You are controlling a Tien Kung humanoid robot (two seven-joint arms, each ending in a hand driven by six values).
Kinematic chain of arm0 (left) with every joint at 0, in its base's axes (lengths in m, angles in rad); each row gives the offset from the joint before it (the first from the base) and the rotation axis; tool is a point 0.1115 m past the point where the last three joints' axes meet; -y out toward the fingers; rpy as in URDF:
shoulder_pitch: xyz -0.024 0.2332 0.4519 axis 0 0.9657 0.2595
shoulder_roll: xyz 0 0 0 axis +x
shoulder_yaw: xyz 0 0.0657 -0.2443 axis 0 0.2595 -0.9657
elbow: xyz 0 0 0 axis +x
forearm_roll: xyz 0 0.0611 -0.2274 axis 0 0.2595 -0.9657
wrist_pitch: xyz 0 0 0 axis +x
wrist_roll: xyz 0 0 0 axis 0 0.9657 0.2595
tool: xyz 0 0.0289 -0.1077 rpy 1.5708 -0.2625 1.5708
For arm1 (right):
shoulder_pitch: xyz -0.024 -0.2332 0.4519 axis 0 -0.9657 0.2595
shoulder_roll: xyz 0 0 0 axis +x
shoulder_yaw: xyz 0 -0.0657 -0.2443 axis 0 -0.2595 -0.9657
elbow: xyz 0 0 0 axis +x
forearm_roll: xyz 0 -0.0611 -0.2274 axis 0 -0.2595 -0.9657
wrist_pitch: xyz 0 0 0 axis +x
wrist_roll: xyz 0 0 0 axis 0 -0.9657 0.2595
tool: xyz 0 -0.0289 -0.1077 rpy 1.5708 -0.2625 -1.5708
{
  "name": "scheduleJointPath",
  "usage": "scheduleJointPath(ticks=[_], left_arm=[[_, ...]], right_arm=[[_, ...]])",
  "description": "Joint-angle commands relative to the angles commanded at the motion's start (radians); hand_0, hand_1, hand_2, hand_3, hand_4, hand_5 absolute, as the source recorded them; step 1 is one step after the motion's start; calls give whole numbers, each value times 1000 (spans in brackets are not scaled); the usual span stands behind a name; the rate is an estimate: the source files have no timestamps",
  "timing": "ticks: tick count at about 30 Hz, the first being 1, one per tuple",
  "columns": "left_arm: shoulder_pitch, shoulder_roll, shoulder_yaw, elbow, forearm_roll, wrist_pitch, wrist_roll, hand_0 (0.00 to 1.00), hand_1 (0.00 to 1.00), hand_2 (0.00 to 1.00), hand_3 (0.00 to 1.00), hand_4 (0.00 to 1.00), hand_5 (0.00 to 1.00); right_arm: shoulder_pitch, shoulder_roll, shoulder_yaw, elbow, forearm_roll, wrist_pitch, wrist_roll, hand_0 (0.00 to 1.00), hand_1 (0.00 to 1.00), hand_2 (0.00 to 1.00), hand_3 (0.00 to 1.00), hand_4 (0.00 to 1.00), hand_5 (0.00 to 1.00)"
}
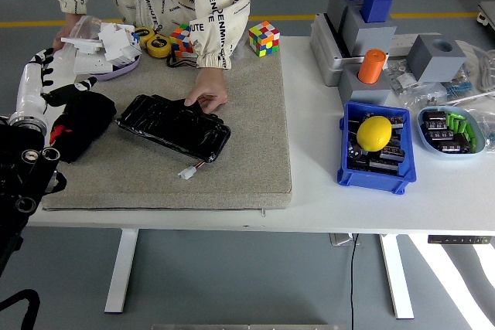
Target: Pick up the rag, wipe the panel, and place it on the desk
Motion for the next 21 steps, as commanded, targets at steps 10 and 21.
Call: scheduleJointPath(ticks=[10,21], left_arm=[[80,-52,-102,-59,-208,80,-246,495,608,590,618,883,216],[84,-47,-146,-76,-222,80,-258,513,607,588,607,864,207]], right_arm=[[2,6,60,-11,-58,-5,-10,522,558,492,520,860,346],[6,3,58,-11,-66,-7,-16,523,557,492,521,859,345]])
